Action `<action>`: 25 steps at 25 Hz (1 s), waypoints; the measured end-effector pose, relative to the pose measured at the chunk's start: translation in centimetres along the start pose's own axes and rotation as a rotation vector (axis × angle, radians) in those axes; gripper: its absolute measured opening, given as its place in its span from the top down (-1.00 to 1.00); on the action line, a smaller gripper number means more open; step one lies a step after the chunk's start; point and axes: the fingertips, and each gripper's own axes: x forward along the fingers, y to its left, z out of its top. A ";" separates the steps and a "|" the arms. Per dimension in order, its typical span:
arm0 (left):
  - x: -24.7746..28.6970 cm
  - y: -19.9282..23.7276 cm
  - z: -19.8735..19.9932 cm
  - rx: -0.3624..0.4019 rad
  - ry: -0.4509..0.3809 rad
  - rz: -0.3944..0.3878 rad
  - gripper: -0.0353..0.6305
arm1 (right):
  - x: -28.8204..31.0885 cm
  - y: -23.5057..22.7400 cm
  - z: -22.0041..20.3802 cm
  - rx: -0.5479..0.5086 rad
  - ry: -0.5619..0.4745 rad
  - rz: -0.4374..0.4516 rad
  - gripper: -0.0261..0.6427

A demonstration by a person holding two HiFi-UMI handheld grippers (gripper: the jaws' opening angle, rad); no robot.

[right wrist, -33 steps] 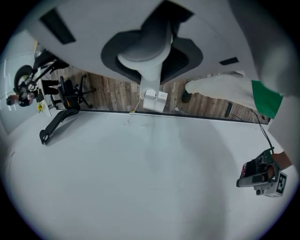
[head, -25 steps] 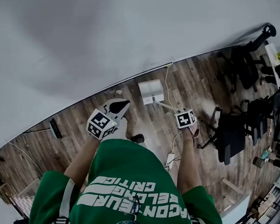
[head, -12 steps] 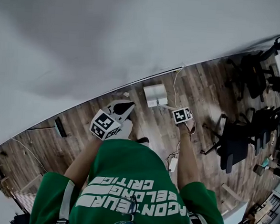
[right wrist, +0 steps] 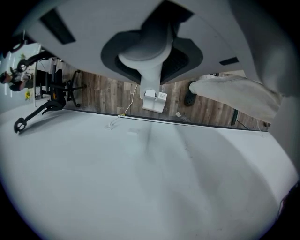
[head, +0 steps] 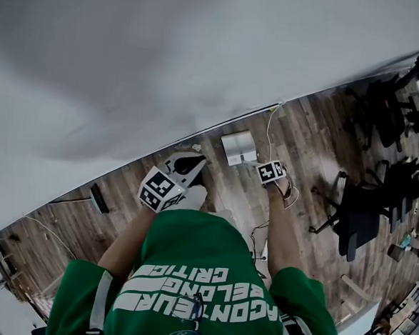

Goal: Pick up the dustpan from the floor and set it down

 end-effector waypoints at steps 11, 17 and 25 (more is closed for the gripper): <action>0.3 1.0 0.4 0.021 0.009 -0.007 0.90 | 1.4 0.1 -0.2 0.008 0.034 -0.028 0.55; 0.8 0.5 0.3 0.025 0.010 -0.017 0.91 | 1.5 0.5 -0.5 0.012 0.057 -0.008 0.45; 1.1 -0.8 0.8 0.046 0.004 -0.031 0.91 | -3.4 -0.2 -0.5 0.046 -0.063 -0.022 0.40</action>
